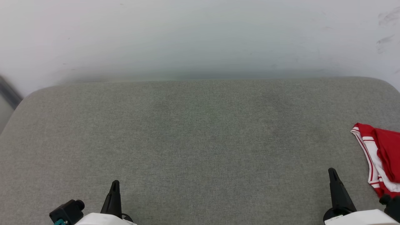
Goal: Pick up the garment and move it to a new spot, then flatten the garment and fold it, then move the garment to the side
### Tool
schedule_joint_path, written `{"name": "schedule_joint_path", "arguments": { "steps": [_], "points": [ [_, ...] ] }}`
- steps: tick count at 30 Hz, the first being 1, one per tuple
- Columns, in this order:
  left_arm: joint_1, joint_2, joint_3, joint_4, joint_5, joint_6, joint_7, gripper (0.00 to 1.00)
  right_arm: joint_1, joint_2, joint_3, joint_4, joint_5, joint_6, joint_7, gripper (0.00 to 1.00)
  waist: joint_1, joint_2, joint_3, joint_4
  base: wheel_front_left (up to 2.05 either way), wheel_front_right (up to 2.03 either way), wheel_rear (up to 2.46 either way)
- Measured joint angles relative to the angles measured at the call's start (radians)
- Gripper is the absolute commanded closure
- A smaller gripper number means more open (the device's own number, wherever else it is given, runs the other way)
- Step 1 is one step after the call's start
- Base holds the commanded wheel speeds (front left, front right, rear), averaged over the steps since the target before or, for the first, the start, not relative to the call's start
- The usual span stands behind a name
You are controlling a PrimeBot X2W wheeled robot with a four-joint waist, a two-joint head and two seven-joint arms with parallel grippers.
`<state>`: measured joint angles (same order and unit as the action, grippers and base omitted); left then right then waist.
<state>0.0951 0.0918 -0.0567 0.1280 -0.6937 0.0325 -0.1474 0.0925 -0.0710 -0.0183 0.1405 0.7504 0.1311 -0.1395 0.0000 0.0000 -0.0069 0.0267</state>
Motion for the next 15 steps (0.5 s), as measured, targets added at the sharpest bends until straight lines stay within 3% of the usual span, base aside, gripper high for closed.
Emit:
{"name": "schedule_joint_path", "arguments": {
  "steps": [15],
  "points": [
    [-0.043, 0.001, 0.023, 0.023, -0.219, -0.039, 0.047, 1.0, -0.038, -0.005, -0.007, 0.023, 0.204, 0.0, 0.044, 1.0, 0.0001, 0.0, 0.002, -0.004, 0.0, 0.0, 0.0]
  ]
}}
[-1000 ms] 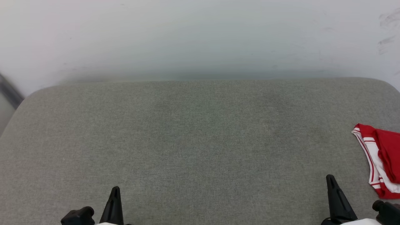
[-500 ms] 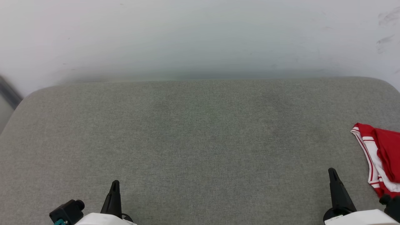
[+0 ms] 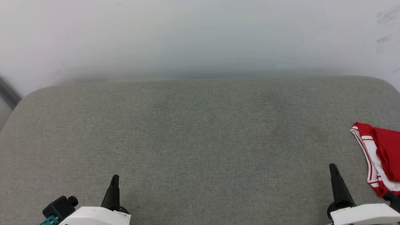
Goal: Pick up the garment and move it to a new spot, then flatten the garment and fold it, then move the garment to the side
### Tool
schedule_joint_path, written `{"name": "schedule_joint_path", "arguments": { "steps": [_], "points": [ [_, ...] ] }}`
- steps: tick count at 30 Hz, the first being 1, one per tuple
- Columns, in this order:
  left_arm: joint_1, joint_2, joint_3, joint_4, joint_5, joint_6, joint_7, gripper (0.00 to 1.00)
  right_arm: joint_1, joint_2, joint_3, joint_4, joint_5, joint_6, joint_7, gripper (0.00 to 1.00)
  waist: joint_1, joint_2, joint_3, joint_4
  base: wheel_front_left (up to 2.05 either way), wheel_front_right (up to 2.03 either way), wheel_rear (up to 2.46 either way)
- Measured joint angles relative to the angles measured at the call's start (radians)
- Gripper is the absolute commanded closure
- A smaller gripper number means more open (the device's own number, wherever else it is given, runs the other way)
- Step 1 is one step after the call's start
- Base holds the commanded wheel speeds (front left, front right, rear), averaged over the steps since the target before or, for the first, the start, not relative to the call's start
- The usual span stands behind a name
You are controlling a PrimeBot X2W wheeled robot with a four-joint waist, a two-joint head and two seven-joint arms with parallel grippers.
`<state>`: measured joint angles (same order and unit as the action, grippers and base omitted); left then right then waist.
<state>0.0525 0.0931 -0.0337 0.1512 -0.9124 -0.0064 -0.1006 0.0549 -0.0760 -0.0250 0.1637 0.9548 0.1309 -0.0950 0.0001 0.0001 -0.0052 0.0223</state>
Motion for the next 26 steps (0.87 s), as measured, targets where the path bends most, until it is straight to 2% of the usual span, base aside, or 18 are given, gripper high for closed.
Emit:
{"name": "schedule_joint_path", "arguments": {
  "steps": [26],
  "points": [
    [-0.061, -0.001, 0.038, 0.037, -0.304, -0.048, 0.071, 1.0, -0.062, -0.002, -0.018, 0.032, 0.283, 0.0, 0.07, 1.0, 0.0, 0.0, 0.003, -0.008, 0.0, 0.0, 0.0]
  ]
}}
